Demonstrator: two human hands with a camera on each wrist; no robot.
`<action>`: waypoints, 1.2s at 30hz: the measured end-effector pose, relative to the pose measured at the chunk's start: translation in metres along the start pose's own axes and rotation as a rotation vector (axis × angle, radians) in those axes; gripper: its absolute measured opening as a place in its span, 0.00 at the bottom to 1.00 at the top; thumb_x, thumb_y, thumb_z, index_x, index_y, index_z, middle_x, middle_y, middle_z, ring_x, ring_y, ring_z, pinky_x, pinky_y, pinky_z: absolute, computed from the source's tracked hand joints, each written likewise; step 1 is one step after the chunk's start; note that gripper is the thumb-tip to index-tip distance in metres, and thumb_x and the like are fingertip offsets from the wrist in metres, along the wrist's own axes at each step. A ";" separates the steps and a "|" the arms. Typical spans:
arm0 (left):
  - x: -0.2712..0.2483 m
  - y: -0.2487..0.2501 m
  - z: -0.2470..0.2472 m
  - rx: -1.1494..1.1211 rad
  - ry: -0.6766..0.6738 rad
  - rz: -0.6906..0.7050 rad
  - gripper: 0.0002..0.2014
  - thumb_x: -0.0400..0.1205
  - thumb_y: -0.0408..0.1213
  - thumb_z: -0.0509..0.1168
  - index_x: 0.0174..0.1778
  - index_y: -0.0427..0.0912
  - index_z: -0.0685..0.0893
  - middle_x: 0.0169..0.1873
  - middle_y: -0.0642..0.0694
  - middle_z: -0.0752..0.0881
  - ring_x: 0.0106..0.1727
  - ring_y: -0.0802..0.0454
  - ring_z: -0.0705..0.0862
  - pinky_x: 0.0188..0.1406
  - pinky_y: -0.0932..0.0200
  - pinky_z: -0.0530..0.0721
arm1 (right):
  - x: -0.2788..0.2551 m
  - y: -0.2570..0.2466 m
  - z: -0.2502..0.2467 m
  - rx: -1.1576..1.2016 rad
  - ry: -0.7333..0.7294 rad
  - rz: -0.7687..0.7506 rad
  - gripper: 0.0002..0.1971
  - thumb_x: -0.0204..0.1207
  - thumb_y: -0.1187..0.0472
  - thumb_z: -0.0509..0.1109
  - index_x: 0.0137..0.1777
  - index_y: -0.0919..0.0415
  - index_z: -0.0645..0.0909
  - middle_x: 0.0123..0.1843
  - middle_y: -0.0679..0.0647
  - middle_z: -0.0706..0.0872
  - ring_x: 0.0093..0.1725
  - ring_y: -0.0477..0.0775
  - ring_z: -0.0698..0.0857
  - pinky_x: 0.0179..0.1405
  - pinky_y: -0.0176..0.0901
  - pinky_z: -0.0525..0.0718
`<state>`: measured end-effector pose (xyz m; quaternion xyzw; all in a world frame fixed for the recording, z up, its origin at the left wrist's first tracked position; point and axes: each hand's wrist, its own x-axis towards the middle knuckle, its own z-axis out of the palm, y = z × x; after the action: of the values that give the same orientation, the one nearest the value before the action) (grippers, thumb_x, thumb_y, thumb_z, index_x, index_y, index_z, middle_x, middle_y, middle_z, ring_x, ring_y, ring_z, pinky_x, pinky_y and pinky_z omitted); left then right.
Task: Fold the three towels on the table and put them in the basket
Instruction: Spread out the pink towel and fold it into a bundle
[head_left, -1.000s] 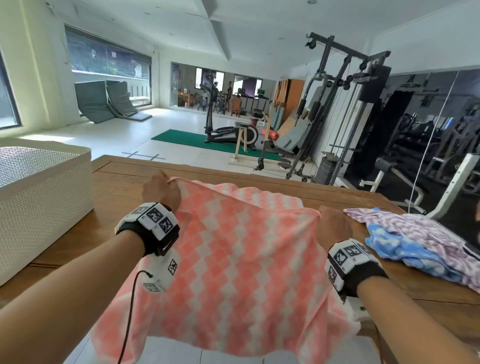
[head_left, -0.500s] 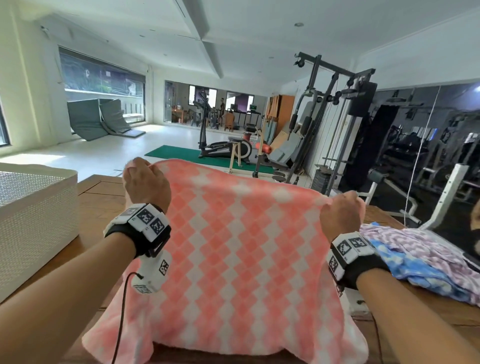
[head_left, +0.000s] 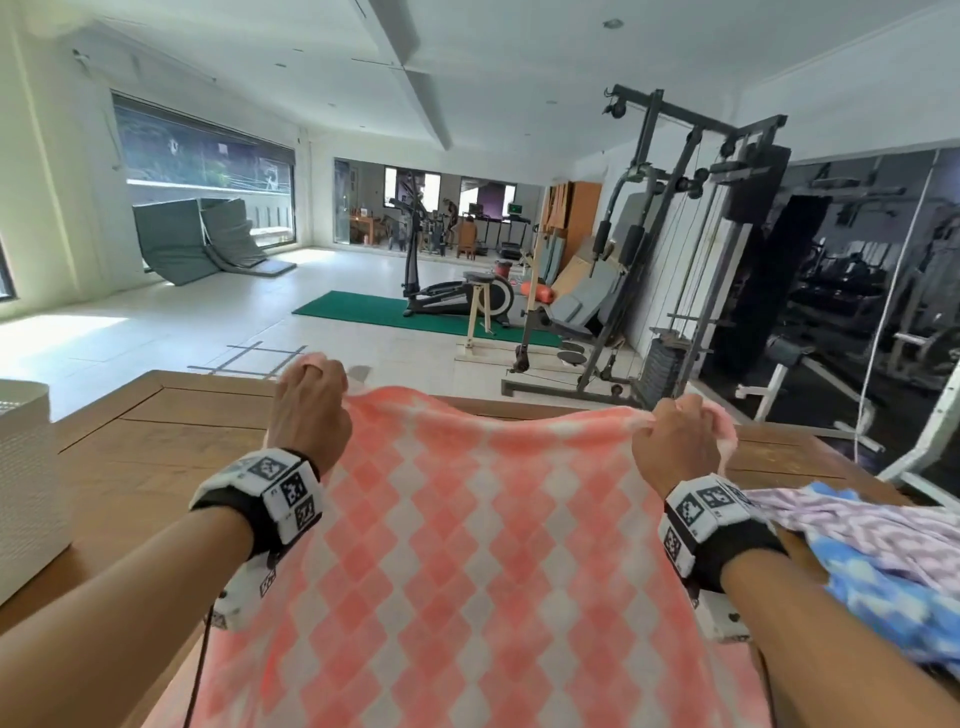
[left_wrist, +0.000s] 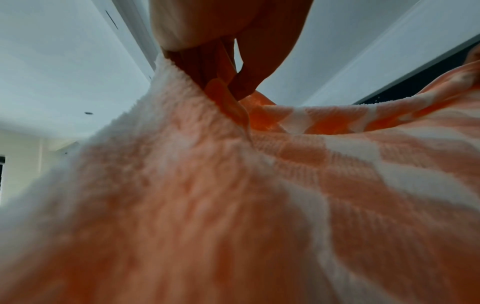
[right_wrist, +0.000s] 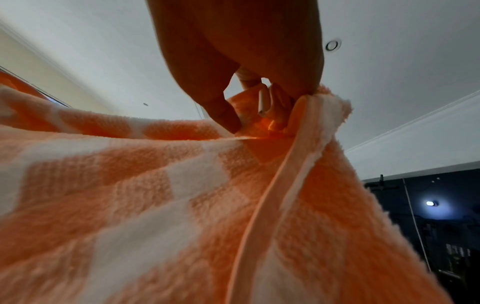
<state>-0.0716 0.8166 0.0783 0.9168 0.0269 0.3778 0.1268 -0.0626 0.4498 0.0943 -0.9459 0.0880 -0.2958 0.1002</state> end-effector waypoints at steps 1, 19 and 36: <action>0.006 -0.003 0.020 0.014 -0.030 0.003 0.14 0.67 0.15 0.61 0.44 0.34 0.79 0.48 0.35 0.81 0.57 0.36 0.78 0.62 0.42 0.76 | 0.013 0.000 0.018 -0.008 -0.034 0.000 0.13 0.77 0.65 0.61 0.57 0.71 0.78 0.63 0.66 0.75 0.62 0.66 0.75 0.62 0.54 0.73; 0.063 -0.046 0.274 0.224 -0.536 -0.162 0.16 0.74 0.28 0.60 0.58 0.38 0.79 0.58 0.39 0.84 0.63 0.40 0.78 0.61 0.49 0.73 | 0.138 0.011 0.286 -0.240 -0.553 -0.057 0.14 0.78 0.64 0.62 0.63 0.60 0.79 0.62 0.58 0.80 0.61 0.60 0.80 0.58 0.48 0.78; 0.130 -0.075 0.366 0.194 -0.648 -0.105 0.35 0.80 0.35 0.64 0.82 0.43 0.57 0.81 0.42 0.60 0.83 0.43 0.56 0.77 0.44 0.61 | 0.218 0.029 0.351 0.012 -0.460 0.154 0.28 0.74 0.75 0.62 0.75 0.61 0.67 0.72 0.68 0.69 0.69 0.71 0.74 0.60 0.57 0.77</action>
<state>0.2803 0.8306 -0.1010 0.9943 0.0681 0.0556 0.0600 0.3139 0.4205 -0.0773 -0.9782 0.1332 -0.0647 0.1456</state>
